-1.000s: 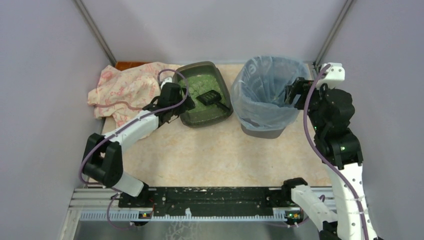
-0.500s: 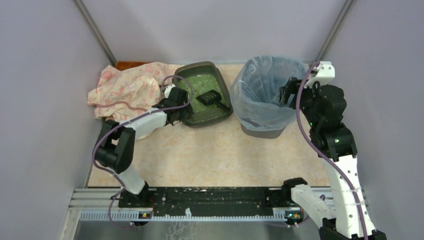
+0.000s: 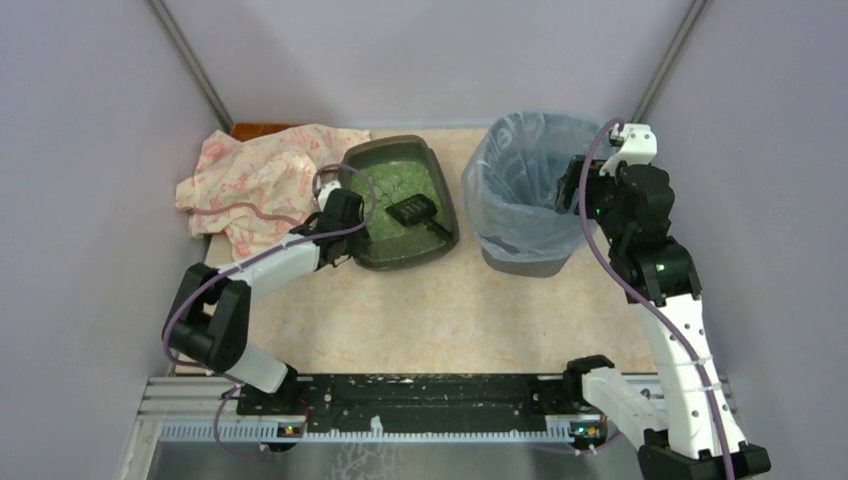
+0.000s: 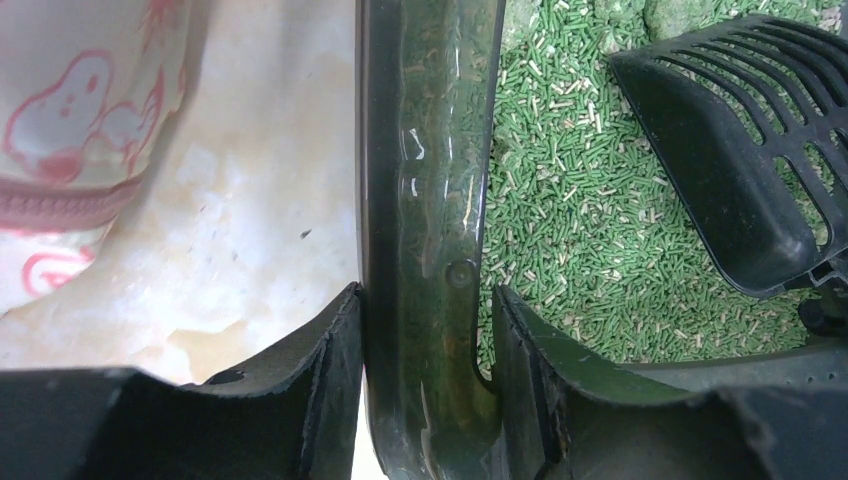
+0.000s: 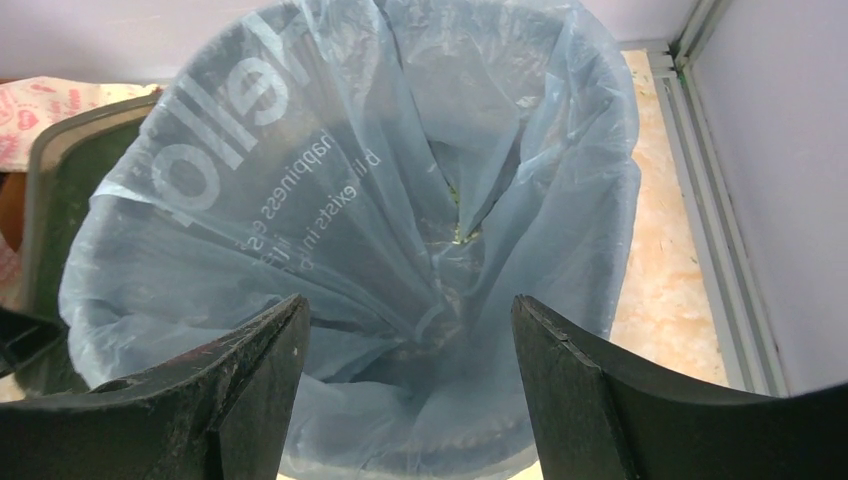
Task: Clean the litter box
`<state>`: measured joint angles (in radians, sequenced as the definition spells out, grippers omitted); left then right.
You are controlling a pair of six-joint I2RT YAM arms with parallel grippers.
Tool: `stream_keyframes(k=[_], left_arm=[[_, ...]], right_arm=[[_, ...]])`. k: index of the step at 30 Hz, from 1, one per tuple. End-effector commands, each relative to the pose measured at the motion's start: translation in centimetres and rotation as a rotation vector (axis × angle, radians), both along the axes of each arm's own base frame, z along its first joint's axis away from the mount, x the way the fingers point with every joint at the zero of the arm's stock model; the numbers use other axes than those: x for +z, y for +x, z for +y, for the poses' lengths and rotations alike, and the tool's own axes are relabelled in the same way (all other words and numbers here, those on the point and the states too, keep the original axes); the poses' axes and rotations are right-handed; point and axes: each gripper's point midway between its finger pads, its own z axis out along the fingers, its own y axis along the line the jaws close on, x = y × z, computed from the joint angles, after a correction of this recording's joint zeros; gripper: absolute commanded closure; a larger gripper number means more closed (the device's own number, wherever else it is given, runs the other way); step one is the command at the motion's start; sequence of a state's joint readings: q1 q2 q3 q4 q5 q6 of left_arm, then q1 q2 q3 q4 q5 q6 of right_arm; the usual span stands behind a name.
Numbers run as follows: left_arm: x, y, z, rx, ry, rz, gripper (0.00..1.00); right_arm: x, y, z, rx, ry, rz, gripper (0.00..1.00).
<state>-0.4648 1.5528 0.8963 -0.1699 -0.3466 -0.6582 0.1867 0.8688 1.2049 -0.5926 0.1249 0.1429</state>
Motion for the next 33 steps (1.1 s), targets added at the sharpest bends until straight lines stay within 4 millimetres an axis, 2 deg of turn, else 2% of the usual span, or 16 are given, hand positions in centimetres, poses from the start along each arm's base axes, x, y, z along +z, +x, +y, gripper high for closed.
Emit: stream_keyframes(k=[1, 7, 10, 16, 17, 21, 26, 30, 33], left_arm=[[1.2, -2.2, 0.9, -0.054, 0.031, 0.008, 0.63], [3.7, -3.8, 0.1, -0.12, -0.046, -0.041, 0.54], [4.5, -4.5, -0.2, -0.157, -0.07, -0.059, 0.46], [5.6, -5.2, -0.1, -0.179, -0.073, -0.077, 0.04], [5.4, -5.2, 0.1, -0.176, -0.067, -0.075, 0.01], [4.8, -5.5, 0.2, -0.174, -0.064, -0.059, 0.01], [4.9, -5.5, 0.0, -0.178, -0.078, -0.067, 0.01], [4.9, -5.4, -0.1, -0.185, -0.072, -0.073, 0.01], [4.8, -5.5, -0.1, -0.19, -0.077, -0.068, 0.01]], right_arm=[[1.7, 0.4, -1.2, -0.07, 0.003, -0.052, 0.26], [1.0, 0.8, -3.7, -0.229, -0.027, -0.01, 0.25], [0.8, 1.1, -4.9, -0.311, -0.021, -0.019, 0.17], [0.4, 2.0, -5.9, -0.385, -0.034, -0.016, 0.17], [0.3, 2.1, -6.0, -0.392, -0.038, -0.011, 0.17], [0.2, 2.5, -6.6, -0.423, -0.06, -0.005, 0.19], [-1.1, 3.4, -6.9, -0.431, -0.056, 0.011, 0.37], [-1.5, 4.3, -6.8, -0.415, -0.035, 0.001, 0.62], [-1.7, 5.0, -6.7, -0.407, -0.028, 0.01, 0.75]])
